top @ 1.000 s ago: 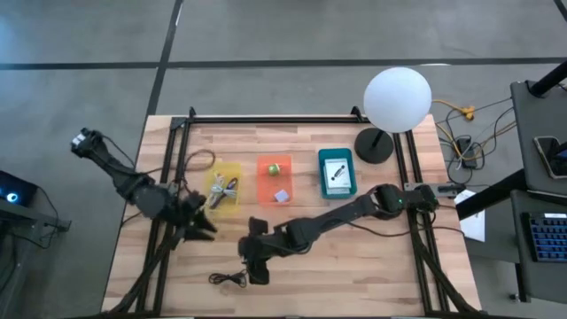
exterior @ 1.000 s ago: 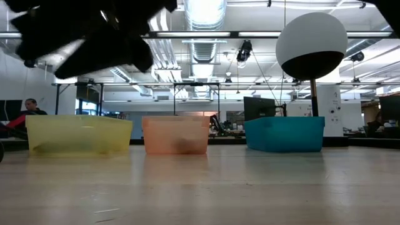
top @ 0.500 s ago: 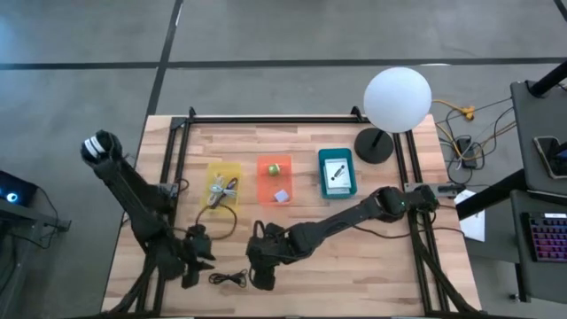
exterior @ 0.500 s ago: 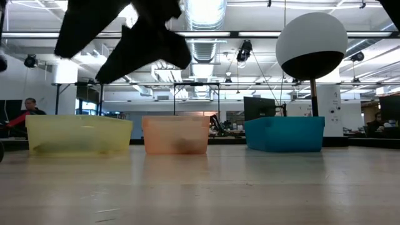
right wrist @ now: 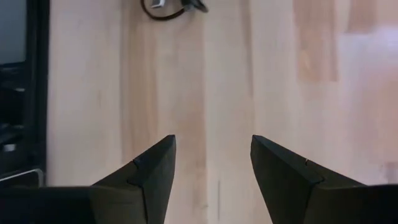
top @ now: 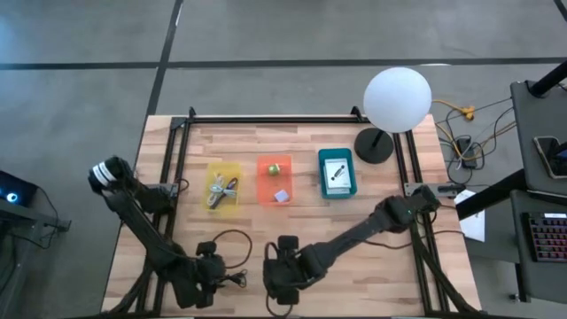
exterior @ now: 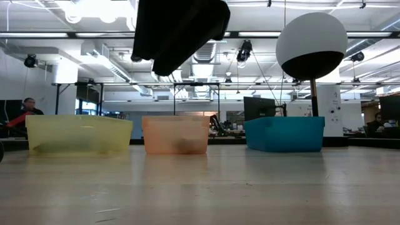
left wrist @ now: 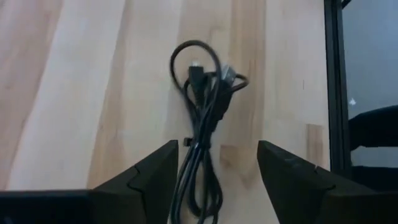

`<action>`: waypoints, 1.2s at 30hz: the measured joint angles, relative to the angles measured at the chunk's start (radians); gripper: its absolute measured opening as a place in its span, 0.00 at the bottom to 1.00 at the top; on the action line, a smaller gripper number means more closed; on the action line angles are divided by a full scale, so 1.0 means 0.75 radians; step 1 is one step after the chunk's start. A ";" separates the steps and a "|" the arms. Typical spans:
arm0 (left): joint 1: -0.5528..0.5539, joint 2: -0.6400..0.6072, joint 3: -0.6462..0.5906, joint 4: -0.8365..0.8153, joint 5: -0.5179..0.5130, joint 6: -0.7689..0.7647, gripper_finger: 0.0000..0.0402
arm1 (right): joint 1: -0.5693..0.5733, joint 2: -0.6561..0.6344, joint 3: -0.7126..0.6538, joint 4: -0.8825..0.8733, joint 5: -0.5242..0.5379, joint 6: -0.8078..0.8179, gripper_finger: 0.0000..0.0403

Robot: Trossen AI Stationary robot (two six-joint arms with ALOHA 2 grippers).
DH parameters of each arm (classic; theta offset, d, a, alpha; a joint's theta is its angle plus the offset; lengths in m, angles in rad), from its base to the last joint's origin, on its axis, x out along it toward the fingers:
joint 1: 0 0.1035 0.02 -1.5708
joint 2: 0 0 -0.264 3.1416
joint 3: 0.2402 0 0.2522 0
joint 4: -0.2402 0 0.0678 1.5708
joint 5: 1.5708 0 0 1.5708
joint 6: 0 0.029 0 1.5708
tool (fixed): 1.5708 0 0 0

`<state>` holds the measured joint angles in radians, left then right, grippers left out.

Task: Pick and place items into bin
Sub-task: Put the black charger cable into the yellow bin

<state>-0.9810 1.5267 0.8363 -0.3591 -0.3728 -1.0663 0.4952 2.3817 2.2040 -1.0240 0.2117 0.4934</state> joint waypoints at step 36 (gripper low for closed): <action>0.122 -0.355 -0.003 -0.541 -0.658 -1.071 0.06 | 0.036 0.001 -0.002 -0.163 0.356 1.024 0.49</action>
<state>-0.8895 1.2605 0.8339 -0.7649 -0.8661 -1.8699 0.5224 2.3821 2.2028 -1.1465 0.4787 1.2617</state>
